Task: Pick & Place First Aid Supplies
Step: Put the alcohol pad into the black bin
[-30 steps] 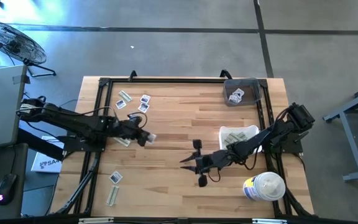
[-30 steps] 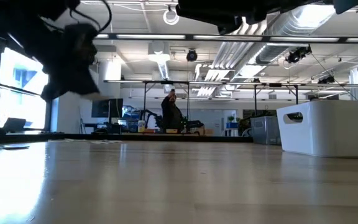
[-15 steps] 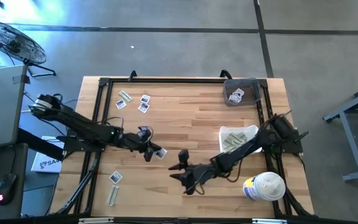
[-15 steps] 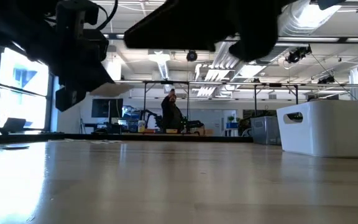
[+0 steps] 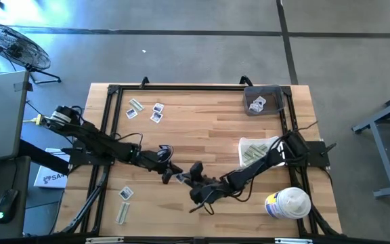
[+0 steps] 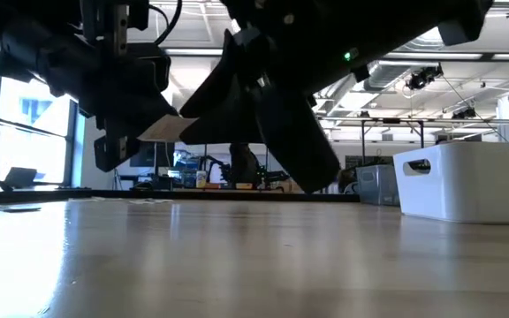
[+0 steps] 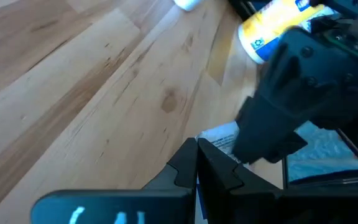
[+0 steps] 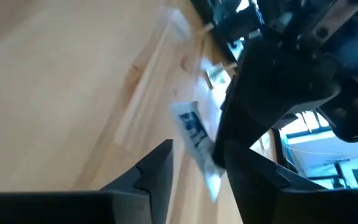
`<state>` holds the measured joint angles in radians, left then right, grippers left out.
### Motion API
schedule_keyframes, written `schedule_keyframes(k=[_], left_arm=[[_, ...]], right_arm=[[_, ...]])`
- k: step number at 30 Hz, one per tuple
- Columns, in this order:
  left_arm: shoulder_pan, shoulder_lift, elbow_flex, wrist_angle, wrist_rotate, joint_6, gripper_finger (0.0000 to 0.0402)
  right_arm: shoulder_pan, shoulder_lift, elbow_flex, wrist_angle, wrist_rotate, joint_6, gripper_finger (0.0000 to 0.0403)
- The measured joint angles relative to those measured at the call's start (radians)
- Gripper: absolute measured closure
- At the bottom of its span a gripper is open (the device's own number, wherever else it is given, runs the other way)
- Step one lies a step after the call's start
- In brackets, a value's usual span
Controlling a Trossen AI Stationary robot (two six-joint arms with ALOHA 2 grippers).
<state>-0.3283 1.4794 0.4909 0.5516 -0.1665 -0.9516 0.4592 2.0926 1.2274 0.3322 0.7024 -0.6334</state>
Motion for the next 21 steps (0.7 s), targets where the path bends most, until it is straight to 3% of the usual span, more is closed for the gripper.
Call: schedule_keyframes(k=[6, 13, 21], left_arm=[[0.000, 0.030, 0.027, 0.000, 0.000, 0.008, 0.0397], [0.000, 0.038, 0.031, -0.005, 0.008, 0.016, 0.0397], [0.001, 0.038, 0.031, -0.022, -0.031, 0.031, 0.0378]], right_arm=[[-0.009, 0.000, 0.000, -0.026, -0.031, 0.027, 0.0307], [-0.008, -0.002, 0.000, -0.029, -0.037, 0.070, 0.0393], [-0.007, -0.002, 0.000, -0.029, -0.069, 0.083, 0.0400]])
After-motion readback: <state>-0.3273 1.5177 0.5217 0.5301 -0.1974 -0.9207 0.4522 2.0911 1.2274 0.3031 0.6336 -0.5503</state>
